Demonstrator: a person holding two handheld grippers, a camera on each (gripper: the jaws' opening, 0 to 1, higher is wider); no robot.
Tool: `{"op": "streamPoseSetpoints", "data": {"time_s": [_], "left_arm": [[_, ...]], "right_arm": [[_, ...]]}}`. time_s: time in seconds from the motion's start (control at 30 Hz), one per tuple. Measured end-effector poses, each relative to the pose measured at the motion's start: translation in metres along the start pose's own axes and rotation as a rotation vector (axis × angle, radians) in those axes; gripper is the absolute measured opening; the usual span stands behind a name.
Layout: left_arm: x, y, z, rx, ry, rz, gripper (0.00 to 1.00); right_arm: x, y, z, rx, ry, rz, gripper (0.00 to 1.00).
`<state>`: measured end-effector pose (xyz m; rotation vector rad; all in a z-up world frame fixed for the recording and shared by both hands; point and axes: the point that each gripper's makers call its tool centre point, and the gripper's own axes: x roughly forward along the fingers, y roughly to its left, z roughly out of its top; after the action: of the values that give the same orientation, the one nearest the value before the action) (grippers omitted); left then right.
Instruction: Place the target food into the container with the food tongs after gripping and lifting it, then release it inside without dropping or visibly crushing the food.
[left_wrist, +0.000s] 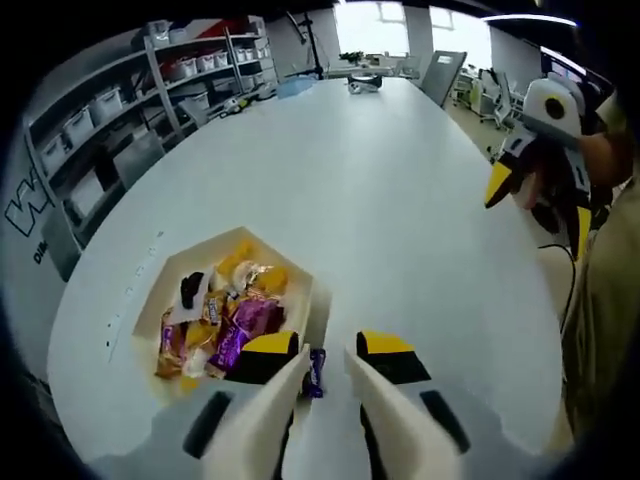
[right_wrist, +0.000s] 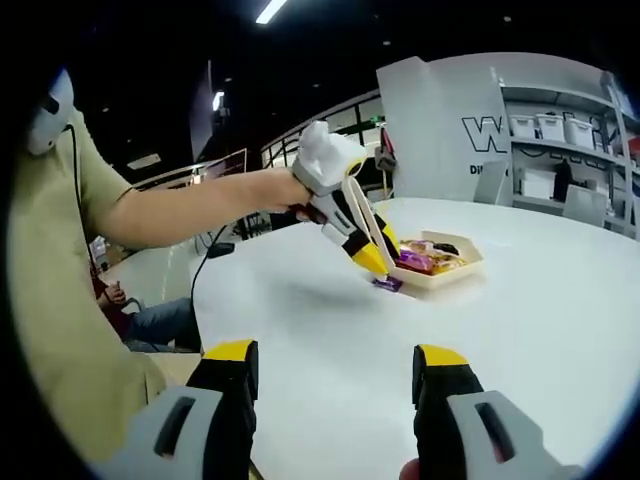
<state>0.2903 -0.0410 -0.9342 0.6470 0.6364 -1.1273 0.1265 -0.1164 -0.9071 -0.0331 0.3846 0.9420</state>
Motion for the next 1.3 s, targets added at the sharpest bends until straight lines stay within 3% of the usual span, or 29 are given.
{"op": "streamPoseSetpoints", "data": {"time_s": [0.73, 1.0, 1.3], "left_arm": [[0.006, 0.007, -0.003, -0.001, 0.016, 0.008, 0.22], [0.0, -0.004, -0.007, 0.082, 0.018, 0.017, 0.23], [-0.002, -0.006, -0.014, 0.115, 0.036, 0.054, 0.22]], "right_arm": [[-0.002, -0.002, -0.003, 0.008, -0.002, -0.005, 0.6], [-0.002, -0.001, -0.003, 0.009, -0.002, -0.004, 0.6], [0.0, 0.001, -0.002, 0.006, -0.004, 0.001, 0.6]]}}
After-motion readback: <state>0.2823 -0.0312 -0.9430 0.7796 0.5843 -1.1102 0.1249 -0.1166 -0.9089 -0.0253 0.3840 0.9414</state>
